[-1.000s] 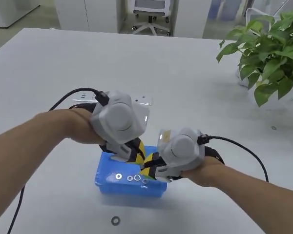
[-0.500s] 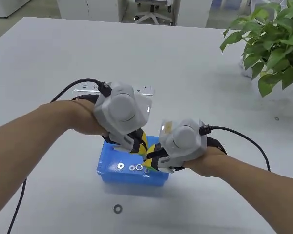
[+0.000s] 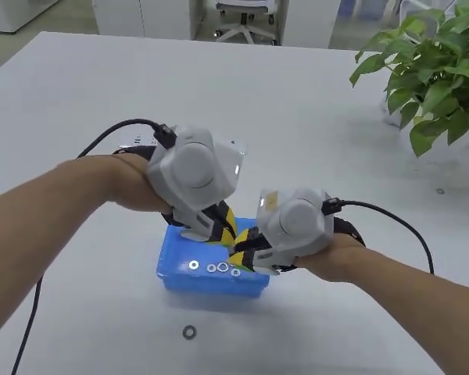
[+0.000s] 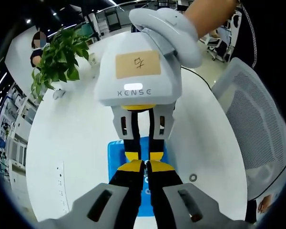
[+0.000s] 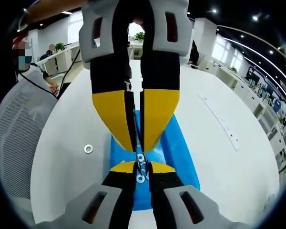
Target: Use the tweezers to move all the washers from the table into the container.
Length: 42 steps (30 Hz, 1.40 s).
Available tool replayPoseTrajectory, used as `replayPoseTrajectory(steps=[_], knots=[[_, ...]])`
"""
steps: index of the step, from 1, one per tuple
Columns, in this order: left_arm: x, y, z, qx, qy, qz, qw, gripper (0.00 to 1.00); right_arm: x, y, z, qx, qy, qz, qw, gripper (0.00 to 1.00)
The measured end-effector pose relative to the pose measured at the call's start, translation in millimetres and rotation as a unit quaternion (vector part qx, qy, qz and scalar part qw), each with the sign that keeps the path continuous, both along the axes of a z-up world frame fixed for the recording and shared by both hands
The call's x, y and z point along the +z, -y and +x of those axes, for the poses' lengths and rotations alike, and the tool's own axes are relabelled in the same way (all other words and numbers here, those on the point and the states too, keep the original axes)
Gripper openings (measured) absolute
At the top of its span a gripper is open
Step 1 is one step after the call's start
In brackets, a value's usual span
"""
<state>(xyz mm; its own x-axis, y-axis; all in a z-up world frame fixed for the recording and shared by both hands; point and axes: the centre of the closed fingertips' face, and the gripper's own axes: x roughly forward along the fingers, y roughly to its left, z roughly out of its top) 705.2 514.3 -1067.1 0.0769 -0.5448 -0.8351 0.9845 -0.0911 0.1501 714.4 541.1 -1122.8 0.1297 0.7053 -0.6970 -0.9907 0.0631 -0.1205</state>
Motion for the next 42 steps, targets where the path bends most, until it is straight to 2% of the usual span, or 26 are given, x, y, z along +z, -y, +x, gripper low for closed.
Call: replayPoseTrajectory(steps=[4,14,23,29,42], knots=[[6.0,-1.8,-5.1,-0.001,0.001,0.001,1.0000,0.07,5.5,-1.6,-4.0,-0.001,0.002,0.005,1.0000,0.11],[23.4,-6.5,-16.7,-0.004,0.015,0.008,0.9999,0.07,23.3,-8.8,-11.9,0.003,0.014,0.016,0.9998,0.11],[31.3,-14.3,-32.2,0.002,0.017,0.015,0.9997,0.07,31.9,-17.1,-25.9,0.019,0.023,0.015,0.9994,0.11],[30.4,-19.8,-43.5,0.006,0.015,0.020,0.9997,0.07,31.6,-22.8,-37.9,0.029,0.025,0.013,0.9992,0.11],[20.4,-33.8,-65.6,0.016,0.005,0.024,0.9996,0.06,23.6,-35.9,-64.3,0.034,0.010,0.025,0.9990,0.11]])
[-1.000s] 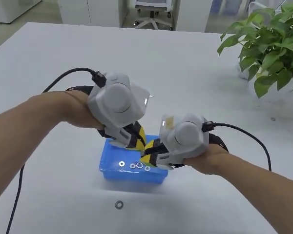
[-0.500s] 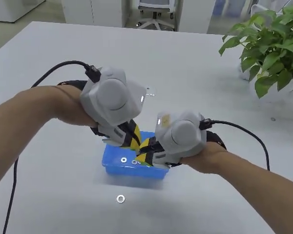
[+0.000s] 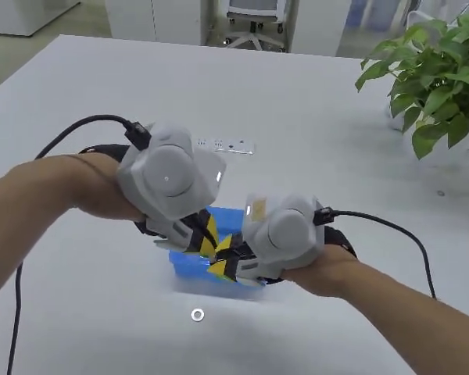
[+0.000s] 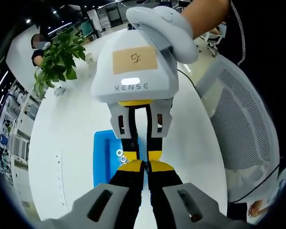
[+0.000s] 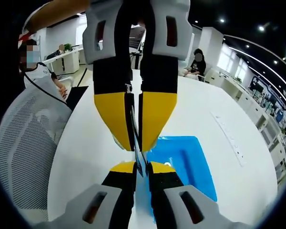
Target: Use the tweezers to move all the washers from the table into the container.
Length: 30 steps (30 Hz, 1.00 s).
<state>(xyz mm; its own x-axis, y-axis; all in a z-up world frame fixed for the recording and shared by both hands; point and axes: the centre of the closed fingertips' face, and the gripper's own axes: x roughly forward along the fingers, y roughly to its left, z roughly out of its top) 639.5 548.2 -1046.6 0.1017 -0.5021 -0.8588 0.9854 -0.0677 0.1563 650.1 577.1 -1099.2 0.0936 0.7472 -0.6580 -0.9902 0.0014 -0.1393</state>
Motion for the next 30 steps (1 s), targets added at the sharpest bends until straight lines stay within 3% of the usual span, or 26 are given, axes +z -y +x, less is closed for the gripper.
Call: replayPoseTrajectory(steps=[16,30], knots=[[-18.3,-16.0,-17.4,0.014,-0.012,0.007,0.9998,0.06,-16.8,-15.8,-20.0,0.009,-0.018,0.007,0.9998,0.11],[-31.7,-16.9,-28.6,0.019,-0.029,0.009,0.9994,0.06,-31.8,-17.3,-32.0,0.008,-0.035,0.005,0.9993,0.11]])
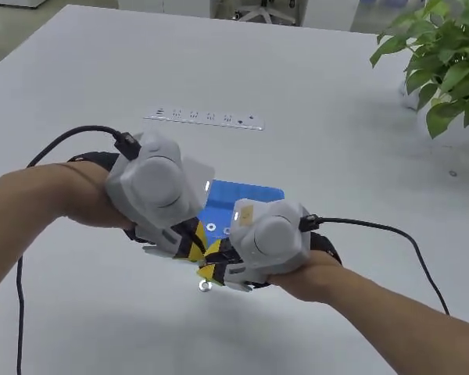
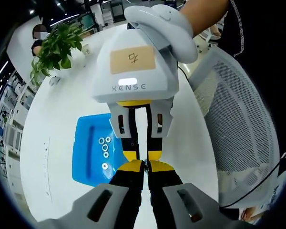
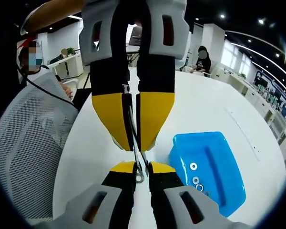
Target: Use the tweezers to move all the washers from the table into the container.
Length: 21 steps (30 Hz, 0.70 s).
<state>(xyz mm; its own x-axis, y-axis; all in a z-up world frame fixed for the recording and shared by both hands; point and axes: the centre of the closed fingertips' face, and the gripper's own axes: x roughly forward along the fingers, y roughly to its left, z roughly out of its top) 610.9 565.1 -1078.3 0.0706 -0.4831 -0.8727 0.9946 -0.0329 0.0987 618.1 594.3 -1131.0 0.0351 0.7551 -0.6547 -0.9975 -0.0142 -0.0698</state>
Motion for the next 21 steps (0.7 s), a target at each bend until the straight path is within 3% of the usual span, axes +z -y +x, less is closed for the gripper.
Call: replayPoseTrajectory(steps=[12,21], knots=[[-10.8,1.4,-9.8,-0.003,-0.011,0.008,0.9999,0.07,-10.6,0.7,-10.3,0.001,-0.012,0.000,0.9999,0.11],[-15.8,2.2,-10.8,0.001,-0.018,0.005,0.9998,0.07,-15.8,0.8,-13.0,-0.002,-0.020,0.000,0.9998,0.12]])
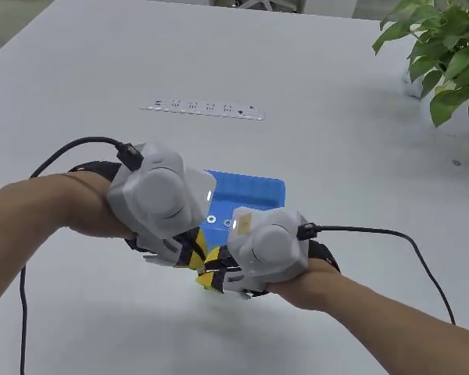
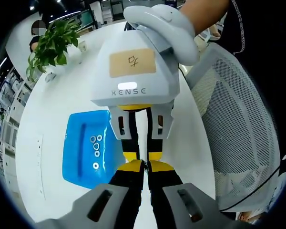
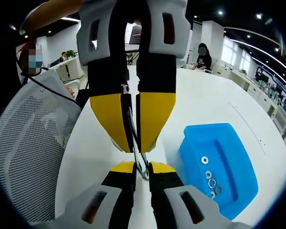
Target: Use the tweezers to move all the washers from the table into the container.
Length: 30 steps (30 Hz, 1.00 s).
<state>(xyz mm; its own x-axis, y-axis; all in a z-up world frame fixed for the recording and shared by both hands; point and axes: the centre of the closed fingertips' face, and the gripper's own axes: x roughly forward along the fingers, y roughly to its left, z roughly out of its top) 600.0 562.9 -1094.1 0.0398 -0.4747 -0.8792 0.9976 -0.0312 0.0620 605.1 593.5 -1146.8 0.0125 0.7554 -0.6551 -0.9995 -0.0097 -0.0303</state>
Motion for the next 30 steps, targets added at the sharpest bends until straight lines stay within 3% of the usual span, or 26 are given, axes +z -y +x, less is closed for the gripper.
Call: replayPoseTrajectory(steps=[7,20,30], knots=[[0.1,0.2,2.7,0.007,-0.006,-0.003,1.0000,0.07,-0.5,-0.2,-0.7,-0.002,-0.004,0.000,1.0000,0.14],[1.4,4.0,9.0,0.009,-0.034,-0.007,0.9993,0.07,-1.8,3.1,-1.3,-0.005,-0.004,0.001,1.0000,0.17],[1.4,0.4,10.8,0.001,-0.037,0.005,0.9993,0.07,-5.0,8.5,0.9,-0.005,0.001,-0.009,0.9999,0.17]])
